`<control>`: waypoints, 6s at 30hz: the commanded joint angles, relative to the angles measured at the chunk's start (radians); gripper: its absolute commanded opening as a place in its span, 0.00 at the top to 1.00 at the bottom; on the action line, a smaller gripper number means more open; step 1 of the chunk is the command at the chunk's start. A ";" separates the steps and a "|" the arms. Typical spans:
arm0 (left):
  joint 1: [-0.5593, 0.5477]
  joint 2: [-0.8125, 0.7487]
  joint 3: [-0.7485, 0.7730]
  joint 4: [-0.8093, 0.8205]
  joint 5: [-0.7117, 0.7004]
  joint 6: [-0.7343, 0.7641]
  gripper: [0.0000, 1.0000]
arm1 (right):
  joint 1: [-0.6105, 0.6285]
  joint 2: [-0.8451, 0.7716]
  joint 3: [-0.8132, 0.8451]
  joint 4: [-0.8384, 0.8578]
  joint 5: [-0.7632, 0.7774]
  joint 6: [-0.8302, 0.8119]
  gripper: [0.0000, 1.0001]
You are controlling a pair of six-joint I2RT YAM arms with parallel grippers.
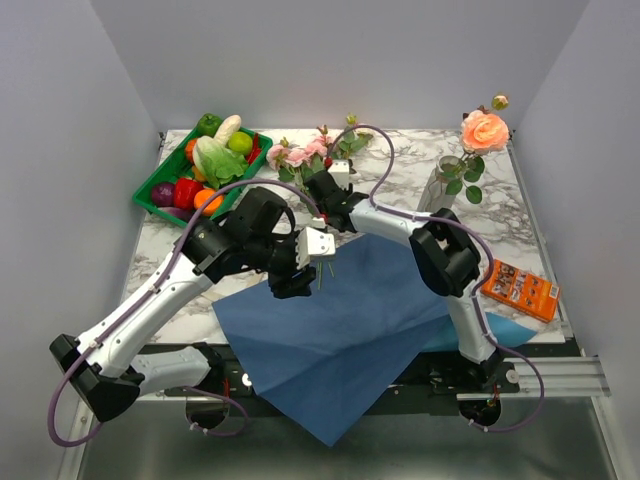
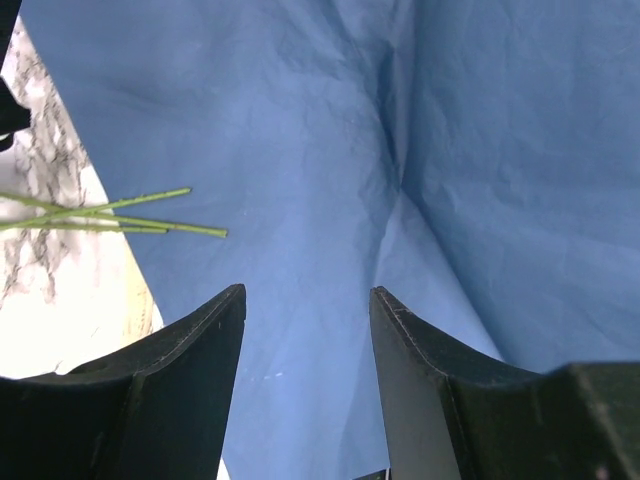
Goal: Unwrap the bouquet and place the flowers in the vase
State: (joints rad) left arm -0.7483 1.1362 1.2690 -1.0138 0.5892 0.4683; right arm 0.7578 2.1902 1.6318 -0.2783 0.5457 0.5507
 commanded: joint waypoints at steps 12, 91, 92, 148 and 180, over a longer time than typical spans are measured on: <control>-0.005 -0.096 0.059 -0.134 -0.224 0.093 0.37 | 0.005 0.174 0.283 -0.375 0.050 0.169 0.59; -0.611 -0.088 0.171 -0.191 -0.433 0.360 0.50 | 0.106 -0.799 -0.368 -0.149 0.154 -0.286 0.23; -0.609 -0.095 0.155 -0.177 -0.449 0.362 0.50 | 0.106 -0.797 -0.395 -0.189 0.143 -0.238 0.21; 0.658 0.709 -0.169 -0.210 -0.172 0.607 0.55 | 0.183 -0.954 -0.800 -0.039 0.172 0.138 0.41; 0.699 0.574 0.000 0.187 -0.557 0.342 1.00 | 0.274 -0.948 -0.780 -0.460 0.151 0.534 0.18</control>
State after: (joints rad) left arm -0.0475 1.7321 1.2583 -0.9115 0.0502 0.8879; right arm 0.9997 1.3056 0.9134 -0.6552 0.7025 0.9451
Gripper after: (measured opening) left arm 0.009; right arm 0.830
